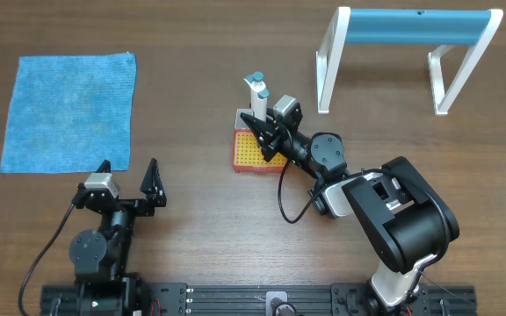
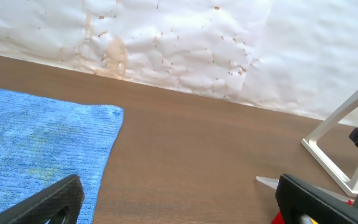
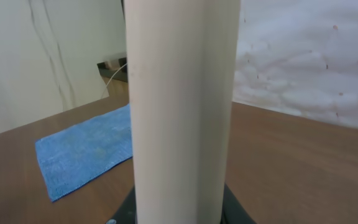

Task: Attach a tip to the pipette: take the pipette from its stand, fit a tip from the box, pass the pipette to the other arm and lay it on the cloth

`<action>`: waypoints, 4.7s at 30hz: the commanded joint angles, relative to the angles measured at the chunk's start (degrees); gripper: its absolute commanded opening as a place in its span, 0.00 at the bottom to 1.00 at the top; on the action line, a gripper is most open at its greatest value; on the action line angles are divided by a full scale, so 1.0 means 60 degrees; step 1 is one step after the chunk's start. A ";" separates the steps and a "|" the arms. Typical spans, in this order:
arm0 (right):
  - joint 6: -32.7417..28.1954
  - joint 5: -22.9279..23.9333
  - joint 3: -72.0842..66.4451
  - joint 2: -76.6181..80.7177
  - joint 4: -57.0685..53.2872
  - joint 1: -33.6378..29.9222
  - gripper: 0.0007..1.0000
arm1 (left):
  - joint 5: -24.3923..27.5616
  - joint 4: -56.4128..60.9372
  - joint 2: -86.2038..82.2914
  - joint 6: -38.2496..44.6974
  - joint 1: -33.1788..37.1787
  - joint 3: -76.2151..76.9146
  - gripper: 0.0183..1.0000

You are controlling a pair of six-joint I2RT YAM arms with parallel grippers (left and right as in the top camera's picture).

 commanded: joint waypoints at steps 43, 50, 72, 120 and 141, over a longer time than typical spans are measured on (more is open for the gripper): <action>-0.1767 -0.0841 -0.1075 0.0433 0.0015 0.0000 0.08 | -0.0066 -0.0073 -0.0080 -0.0055 -0.0022 -0.0015 1.00; -0.1767 -0.0838 -0.0976 0.0382 0.0229 -0.0025 0.08 | -0.0066 -0.0073 -0.0080 -0.0055 -0.0022 -0.0015 1.00; -0.1759 -0.2925 0.1916 -0.4787 -0.5370 -0.0029 0.08 | -0.0066 -0.0073 -0.0080 -0.0055 -0.0022 -0.0015 1.00; 0.1038 -0.3049 0.5278 -0.6073 -2.0349 -0.0018 0.08 | 0.5643 0.0142 -0.0080 -0.9500 -0.0022 -0.0015 1.00; 0.1107 -0.3093 0.5278 -0.6073 -1.8309 -0.0018 0.08 | 0.7956 0.7260 0.7719 -1.0349 -0.0168 0.2197 1.00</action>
